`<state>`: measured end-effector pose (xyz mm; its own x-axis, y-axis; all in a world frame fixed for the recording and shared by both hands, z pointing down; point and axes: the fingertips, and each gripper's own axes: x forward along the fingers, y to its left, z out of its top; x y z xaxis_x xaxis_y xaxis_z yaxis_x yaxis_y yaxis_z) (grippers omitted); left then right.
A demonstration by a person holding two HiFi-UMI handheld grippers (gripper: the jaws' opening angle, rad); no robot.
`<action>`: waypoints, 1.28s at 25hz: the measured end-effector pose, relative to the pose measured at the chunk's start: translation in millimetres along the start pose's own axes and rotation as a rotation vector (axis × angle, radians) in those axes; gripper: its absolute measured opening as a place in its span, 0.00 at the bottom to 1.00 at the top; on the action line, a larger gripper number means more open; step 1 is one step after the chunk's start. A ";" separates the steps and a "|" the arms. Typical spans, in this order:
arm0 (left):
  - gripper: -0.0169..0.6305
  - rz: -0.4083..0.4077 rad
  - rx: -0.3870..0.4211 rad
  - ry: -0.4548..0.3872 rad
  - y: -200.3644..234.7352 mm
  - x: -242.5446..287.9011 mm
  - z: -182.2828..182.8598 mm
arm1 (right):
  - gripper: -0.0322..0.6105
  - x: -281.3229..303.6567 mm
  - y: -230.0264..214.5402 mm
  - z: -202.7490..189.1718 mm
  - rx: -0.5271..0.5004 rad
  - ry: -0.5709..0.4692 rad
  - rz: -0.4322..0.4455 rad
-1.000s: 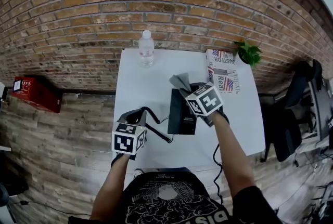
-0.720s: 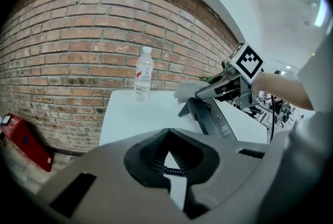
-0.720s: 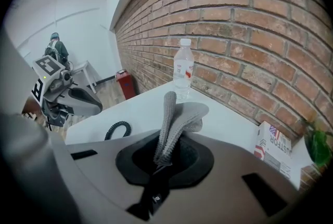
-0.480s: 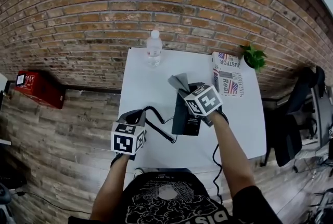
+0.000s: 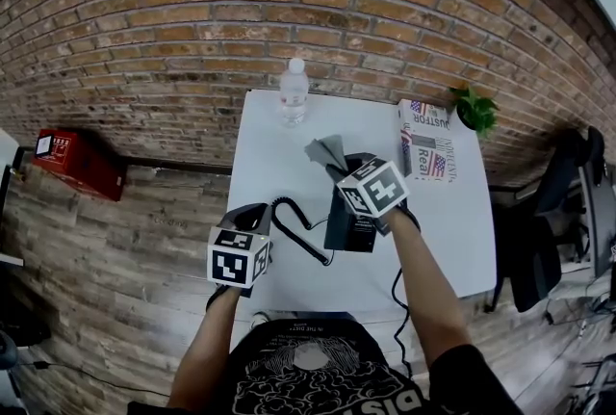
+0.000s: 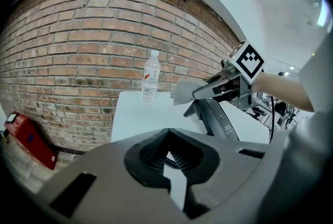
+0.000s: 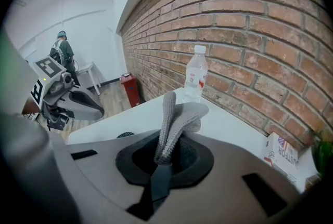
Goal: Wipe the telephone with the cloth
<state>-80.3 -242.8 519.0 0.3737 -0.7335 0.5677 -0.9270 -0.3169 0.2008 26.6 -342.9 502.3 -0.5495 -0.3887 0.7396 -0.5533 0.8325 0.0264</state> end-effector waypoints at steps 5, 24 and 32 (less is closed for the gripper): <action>0.04 0.000 0.016 -0.018 2.3 -10.5 4.8 | 0.07 -13.9 5.9 16.9 0.023 -0.074 -0.031; 0.04 -0.085 0.115 -0.098 -17.4 -70.6 22.1 | 0.07 -126.7 66.5 27.7 0.130 -0.344 -0.270; 0.04 -0.091 0.136 -0.128 -14.7 -103.3 12.5 | 0.07 -166.9 99.9 -1.8 0.233 -0.417 -0.360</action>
<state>-104.8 -169.9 447.4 0.4649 -0.7656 0.4447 -0.8794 -0.4575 0.1318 64.2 -194.2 382.6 -0.4756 -0.7916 0.3835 -0.8471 0.5297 0.0429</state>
